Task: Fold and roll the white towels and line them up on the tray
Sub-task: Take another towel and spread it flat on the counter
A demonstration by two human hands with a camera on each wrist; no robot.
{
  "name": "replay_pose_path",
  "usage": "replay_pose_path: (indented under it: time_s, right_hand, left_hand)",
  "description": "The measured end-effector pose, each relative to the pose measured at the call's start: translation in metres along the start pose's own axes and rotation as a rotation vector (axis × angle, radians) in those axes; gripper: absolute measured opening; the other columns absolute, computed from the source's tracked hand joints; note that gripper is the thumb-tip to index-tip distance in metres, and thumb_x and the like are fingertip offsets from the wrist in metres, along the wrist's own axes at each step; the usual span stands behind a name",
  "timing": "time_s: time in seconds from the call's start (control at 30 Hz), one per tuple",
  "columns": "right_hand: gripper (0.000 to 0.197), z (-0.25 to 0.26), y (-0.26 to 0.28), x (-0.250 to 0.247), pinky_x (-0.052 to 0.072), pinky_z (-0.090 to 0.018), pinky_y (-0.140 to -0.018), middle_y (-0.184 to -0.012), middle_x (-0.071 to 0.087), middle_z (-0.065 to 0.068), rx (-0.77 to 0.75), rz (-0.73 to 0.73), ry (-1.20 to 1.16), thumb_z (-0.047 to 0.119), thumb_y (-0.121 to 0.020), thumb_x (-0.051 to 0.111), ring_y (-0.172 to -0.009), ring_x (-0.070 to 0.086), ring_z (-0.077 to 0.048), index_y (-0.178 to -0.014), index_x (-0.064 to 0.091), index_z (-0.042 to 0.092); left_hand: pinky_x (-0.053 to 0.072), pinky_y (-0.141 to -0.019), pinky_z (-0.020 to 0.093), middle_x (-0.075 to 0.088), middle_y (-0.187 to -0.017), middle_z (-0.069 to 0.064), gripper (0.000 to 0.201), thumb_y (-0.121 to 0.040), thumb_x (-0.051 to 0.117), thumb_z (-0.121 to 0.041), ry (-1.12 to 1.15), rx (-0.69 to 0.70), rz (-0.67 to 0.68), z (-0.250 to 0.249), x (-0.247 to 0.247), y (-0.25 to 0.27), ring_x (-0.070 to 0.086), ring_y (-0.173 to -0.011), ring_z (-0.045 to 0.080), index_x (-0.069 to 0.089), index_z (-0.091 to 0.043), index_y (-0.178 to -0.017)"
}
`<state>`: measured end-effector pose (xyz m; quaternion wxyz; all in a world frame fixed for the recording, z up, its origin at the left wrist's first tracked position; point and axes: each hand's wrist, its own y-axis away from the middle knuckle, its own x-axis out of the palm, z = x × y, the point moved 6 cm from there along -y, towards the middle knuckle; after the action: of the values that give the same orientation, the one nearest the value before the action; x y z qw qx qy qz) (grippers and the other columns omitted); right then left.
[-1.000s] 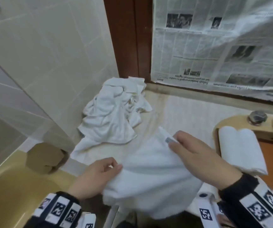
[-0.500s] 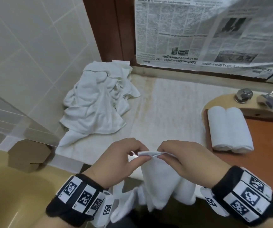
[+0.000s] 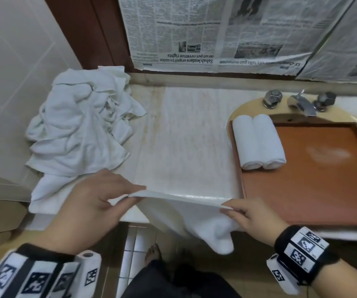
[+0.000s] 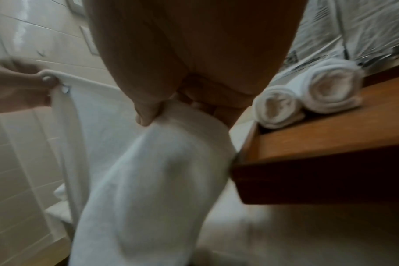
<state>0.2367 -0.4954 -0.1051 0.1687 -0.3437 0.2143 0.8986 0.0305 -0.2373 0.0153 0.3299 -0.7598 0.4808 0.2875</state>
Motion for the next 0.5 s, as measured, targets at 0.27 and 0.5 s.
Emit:
replay_pose_path:
  time_s: [0.27,0.5]
  right_hand:
    - [0.028,0.027,0.033,-0.052,0.045,-0.013,-0.061,-0.071,0.063,0.025,-0.072,-0.116,0.18,0.061,-0.091,0.05,-0.072,0.062,0.003,-0.079,0.068,0.043]
    - [0.019,0.02,0.029,-0.031,0.038,-0.014,-0.062,-0.075,0.06,0.029,-0.014,0.041,0.268,0.049,-0.095,0.059,-0.081,0.058,0.007,-0.079,0.052,0.055]
  left_hand:
    - [0.041,-0.066,0.004,0.07,-0.086,-0.025,0.01,-0.084,0.08,-0.03,0.065,-0.497,-0.059,0.078,0.0,0.026,0.061,-0.084,0.0,0.081,-0.038,-0.09]
    - [0.045,-0.073,0.02,0.07,-0.084,-0.03,0.005,-0.088,0.077,-0.04,-0.114,-0.606,0.152,0.12,0.038,0.035,0.063,-0.086,-0.007,0.076,-0.041,-0.083]
